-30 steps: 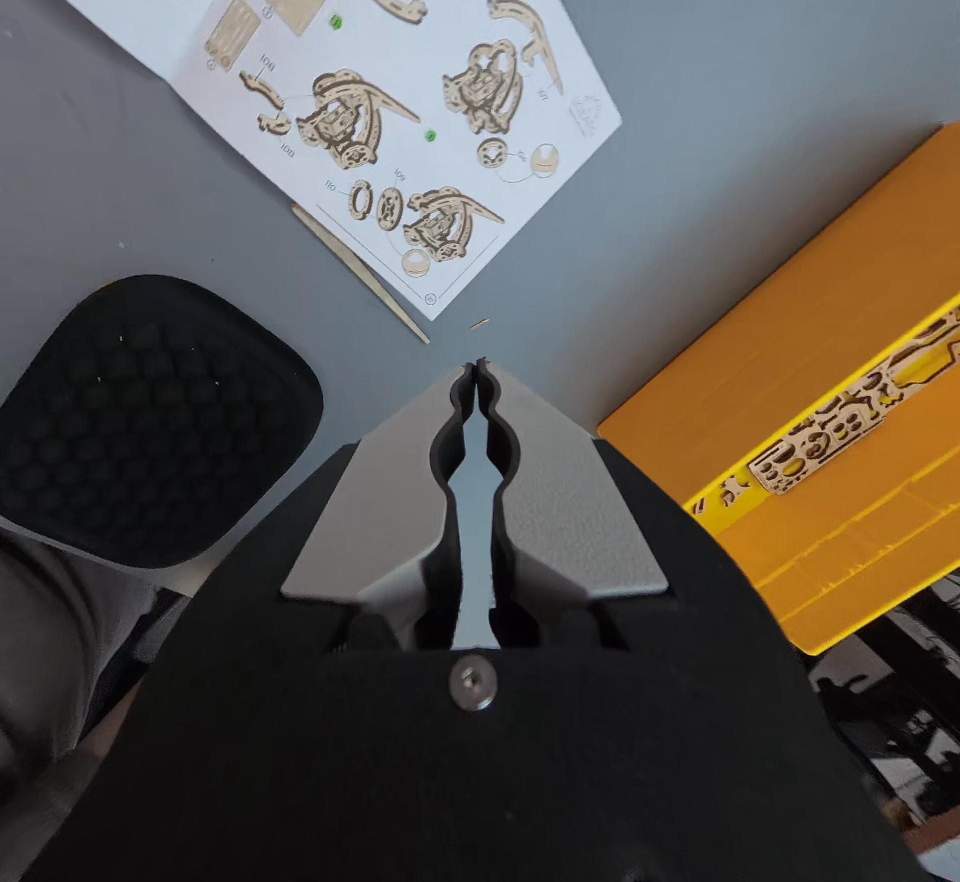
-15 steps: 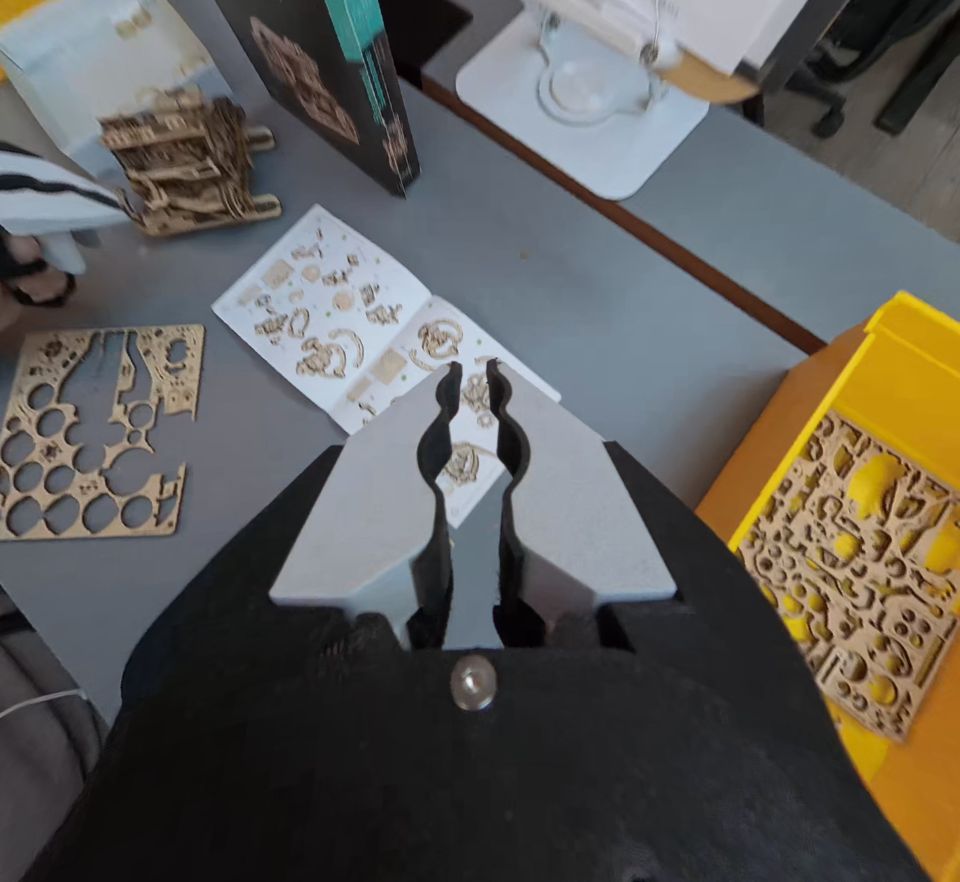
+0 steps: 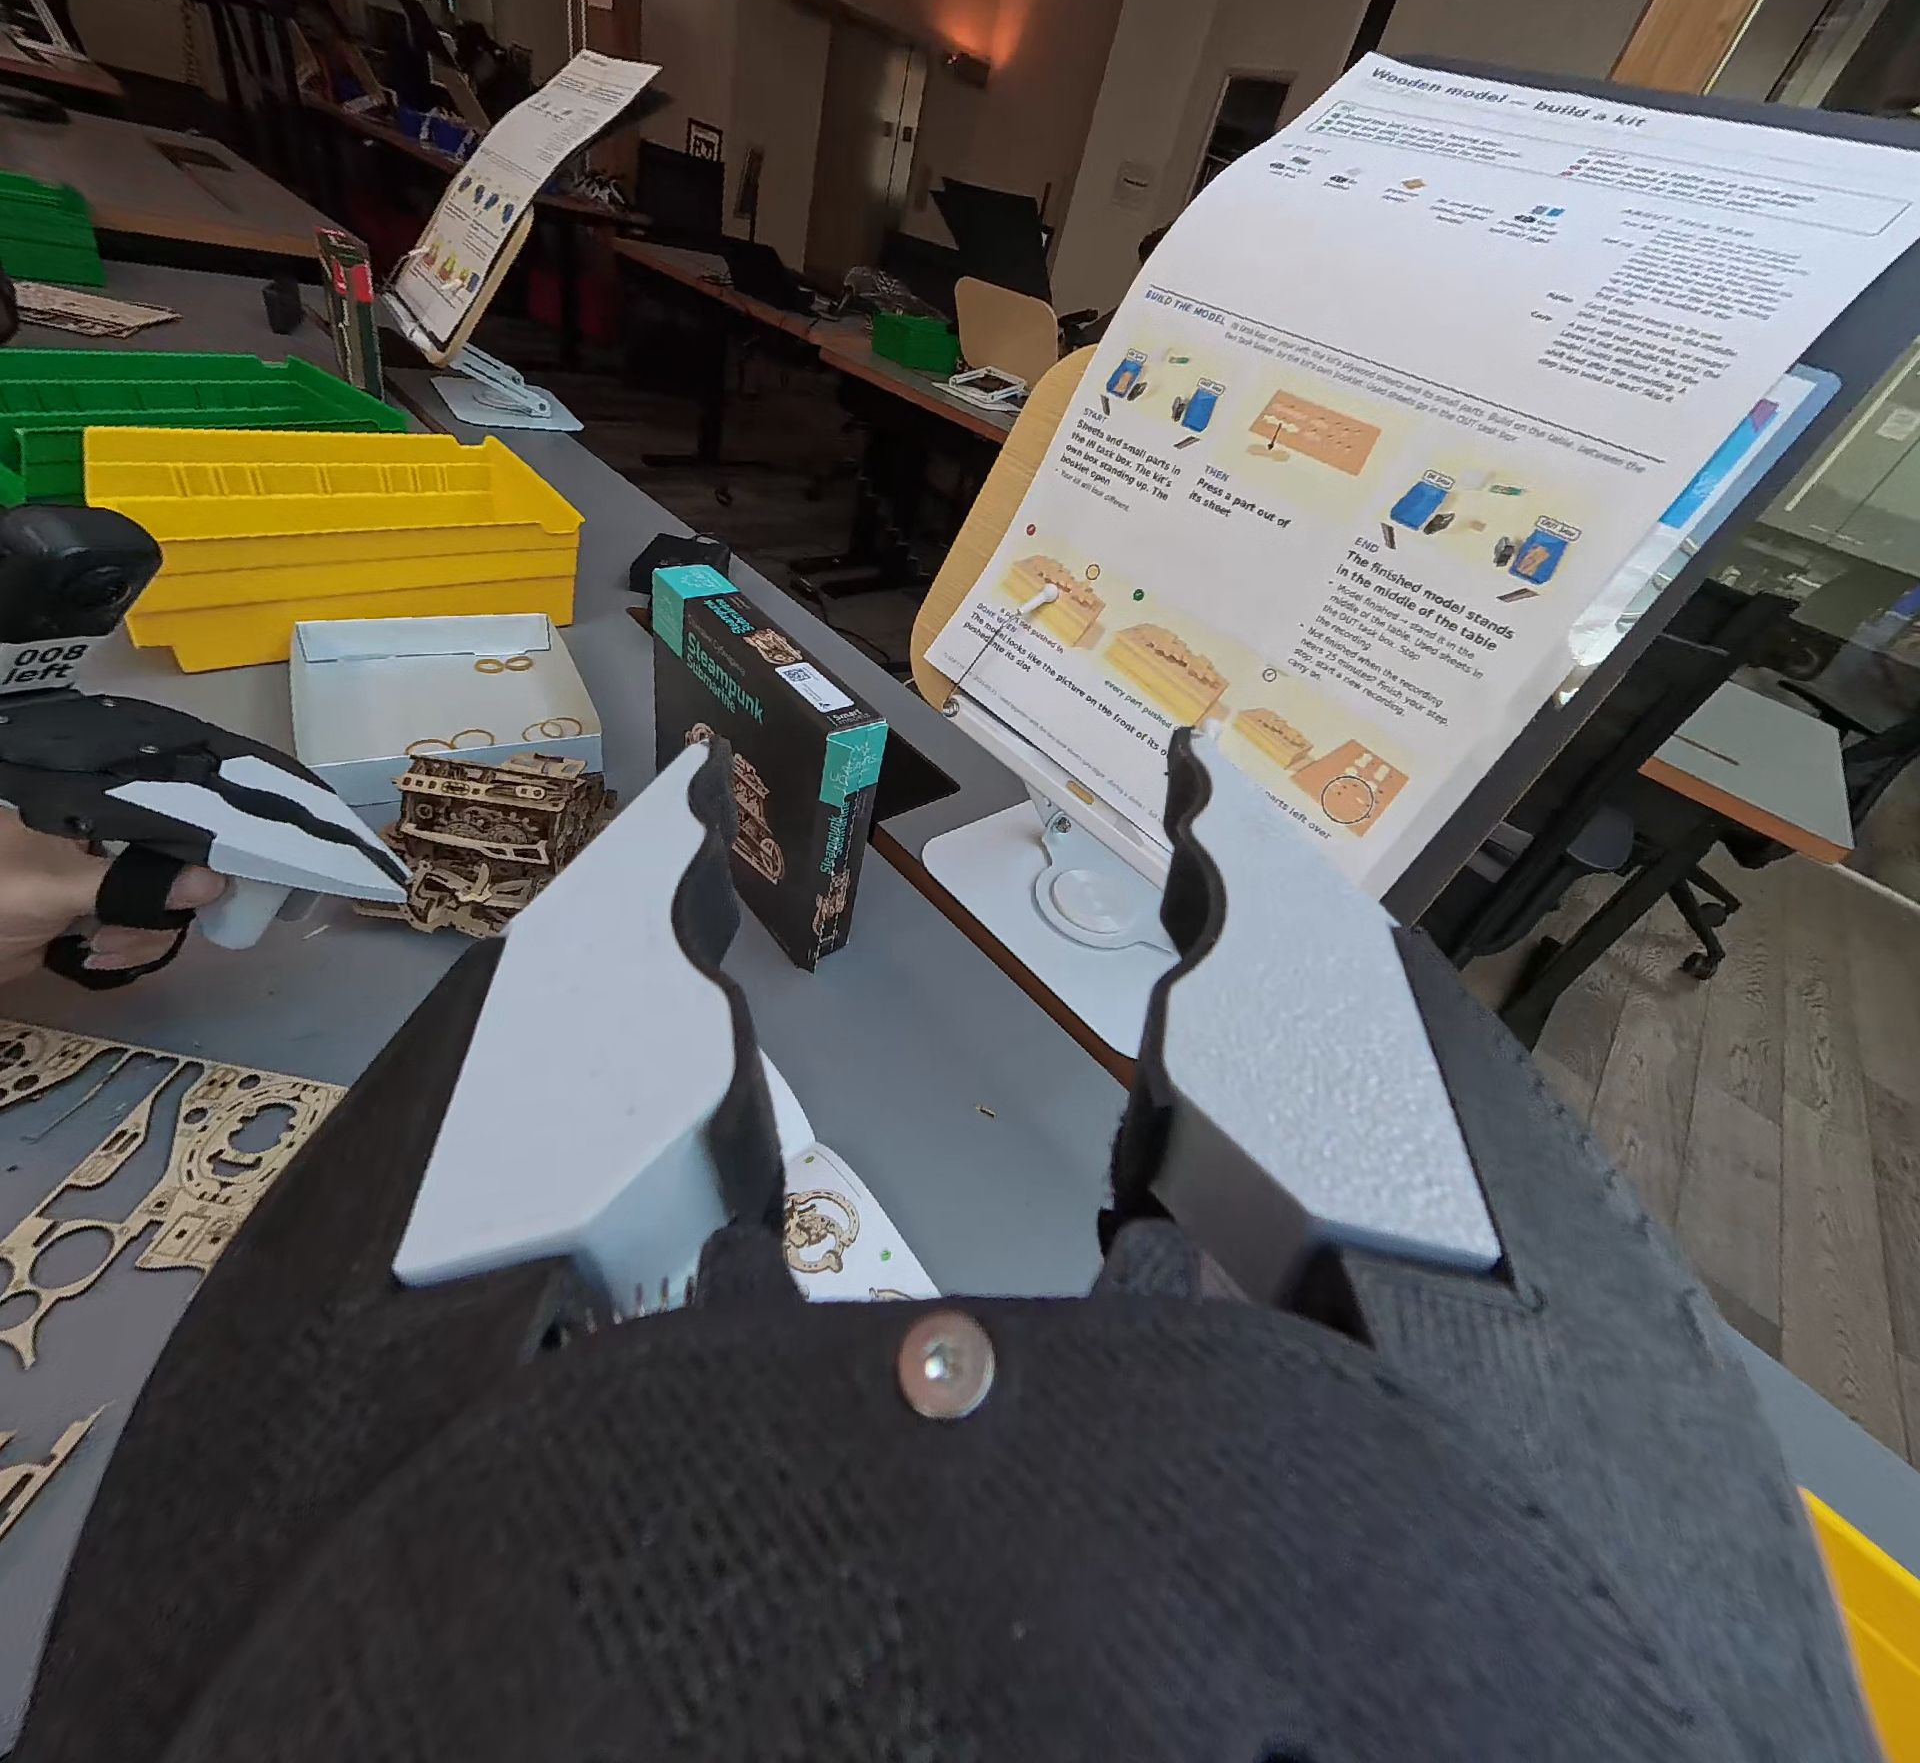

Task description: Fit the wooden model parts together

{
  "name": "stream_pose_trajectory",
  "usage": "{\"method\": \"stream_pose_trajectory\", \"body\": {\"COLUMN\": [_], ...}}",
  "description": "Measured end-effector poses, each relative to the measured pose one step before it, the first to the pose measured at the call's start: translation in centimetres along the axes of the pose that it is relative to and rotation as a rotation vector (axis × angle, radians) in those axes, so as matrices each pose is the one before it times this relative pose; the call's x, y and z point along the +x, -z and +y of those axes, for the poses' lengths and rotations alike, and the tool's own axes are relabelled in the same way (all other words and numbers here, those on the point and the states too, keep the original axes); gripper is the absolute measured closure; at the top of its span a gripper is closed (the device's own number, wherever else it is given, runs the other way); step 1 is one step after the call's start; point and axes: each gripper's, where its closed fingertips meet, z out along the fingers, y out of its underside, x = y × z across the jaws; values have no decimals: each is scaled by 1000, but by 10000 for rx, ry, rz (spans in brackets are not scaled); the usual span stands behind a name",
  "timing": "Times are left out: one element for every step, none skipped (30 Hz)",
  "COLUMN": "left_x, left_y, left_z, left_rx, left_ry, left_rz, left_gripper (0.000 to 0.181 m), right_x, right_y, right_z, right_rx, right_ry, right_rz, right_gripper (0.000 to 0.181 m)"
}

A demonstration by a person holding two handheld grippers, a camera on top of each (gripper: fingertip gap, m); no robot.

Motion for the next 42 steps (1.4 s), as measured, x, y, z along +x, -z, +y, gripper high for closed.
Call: {"method": "stream_pose_trajectory", "body": {"left_x": [-24, -7, -25, -26, -30, -2, 13, 16, 34, 34, 32, 30, 1, -2, -1, 7, 15, 40, 51, 48, 27, 13, 15, 24, 20, 4, 20, 25, 25, 39, 61, 59, 34, 19, -9, -34, -36, -48, -52, -46, -48, -32], "left_y": [24, 30, 46, 54, 60, 40, 51, 53, 51, 34, 29, 12, 4, -2, 0, -12, -21, -26, -34, -40, -23, -17, -17, -20, -18, -9, -16, -17, -28, -24, -39, -19, -18, -10, 2, 6, 33, 57, 58, 63, 46, 36], "left_z": [-24, -42, -39, -61, -62, -57, -60, -78, -94, -62, -46, -15, -8, -4, 11, 37, 19, 29, 54, 46, 30, 17, 19, 33, 33, 13, 15, 17, 43, 54, 41, 15, 11, 17, 4, -4, -34, -71, -88, -73, -58, -36], "left_rx": [6, 7, 12, 22, 25, 7, 4, 31, 45, 26, 14, 5, 4, 3, -10, -16, -3, -6, -23, -23, -15, -4, -7, -16, -11, -2, 2, -9, -29, -43, -34, -9, 1, 4, 7, 12, 19, 31, 33, 26, 19, 12], "left_ry": [6, 26, 34, 39, 35, 25, 21, 21, 15, 13, 8, 8, 8, 0, 1, 10, 14, 10, 5, -5, -14, -17, -3, 18, 25, 19, -7, -43, -71, -72, -48, -12, 21, 42, 52, 50, 37, 17, 0, -6, -5, -2], "left_rz": [-2, 13, 5, 0, -5, 8, 13, 5, 17, 18, 18, 16, 2, -2, 3, 8, 12, 18, 22, 17, 1, -7, 9, 21, 22, 12, 1, -14, -23, -20, 0, 16, 27, 31, 25, 14, 4, -11, -20, -22, -18, -15], "left_gripper": [181, 181, 181, 181, 181, 181, 181, 181, 181, 181, 181, 181, 181, 181, 181, 181, 181, 180, 180, 180, 180, 180, 180, 180, 180, 181, 180, 180, 180, 180, 180, 180, 180, 181, 181, 181, 181, 181, 181, 181, 181, 181], "right_x": [-59, 26, 146, 101, -23, -68, -97, -119, -81, 8, 37, 48, 48, 49, 35, 25, 50, 64, 26, 10, 18, 15, 0, -8, 1, -15, -16, -1, -3, -17, -24, -24, -9, 19, 19, 30, 19, 24, 24, 5, -10, -11], "right_y": [-167, -107, -59, -45, -55, -73, -75, -80, -74, -54, -31, 5, 21, 46, 65, 65, 78, 77, 52, 33, 26, 10, 13, -2, -7, -10, -8, -2, 6, 0, 0, -6, -12, -16, -37, -36, -38, -49, -39, -23, -26, -13], "right_z": [48, 83, 96, 100, 115, 106, 62, 33, 50, 64, 57, 23, -36, -49, -63, -88, -94, -85, -52, -24, -11, -7, -12, 10, 13, 20, 36, 10, -16, -15, -11, 26, 30, 48, 58, 72, 78, 62, 55, 45, 28, 37], "right_rx": [-24, -60, -78, -79, -88, -70, -24, -7, -17, -20, -20, 1, 28, 29, 34, 44, 53, 50, 22, 8, -1, 9, 5, -5, -9, -19, -24, -12, 6, 6, -2, -15, -25, -26, -26, -26, -23, -26, -21, -15, -12, -12], "right_ry": [115, 187, 190, 160, 121, 65, 19, -17, -26, -25, -15, -6, -10, -27, -39, -33, -19, -5, -5, -8, -11, -8, -10, -12, 0, 7, 9, 14, 17, 8, 2, 3, 5, 6, 3, -3, -7, -8, -7, -7, -9, -2], "right_rz": [35, 95, 173, 143, 58, 15, -22, -52, -48, -2, 9, 11, 18, 11, 2, -4, 16, 30, 8, -4, 2, 6, -5, -5, -1, -2, -2, 5, 10, -1, -10, -9, -3, 4, 1, 4, 1, -1, 0, -6, -10, -10], "right_gripper": [99, 101, 101, 101, 101, 101, 101, 101, 101, 101, 102, 102, 102, 102, 103, 103, 103, 104, 104, 104, 104, 104, 104, 104, 104, 104, 104, 104, 104, 104, 104, 104, 104, 104, 104, 104, 104, 105, 105, 105, 104, 104]}}
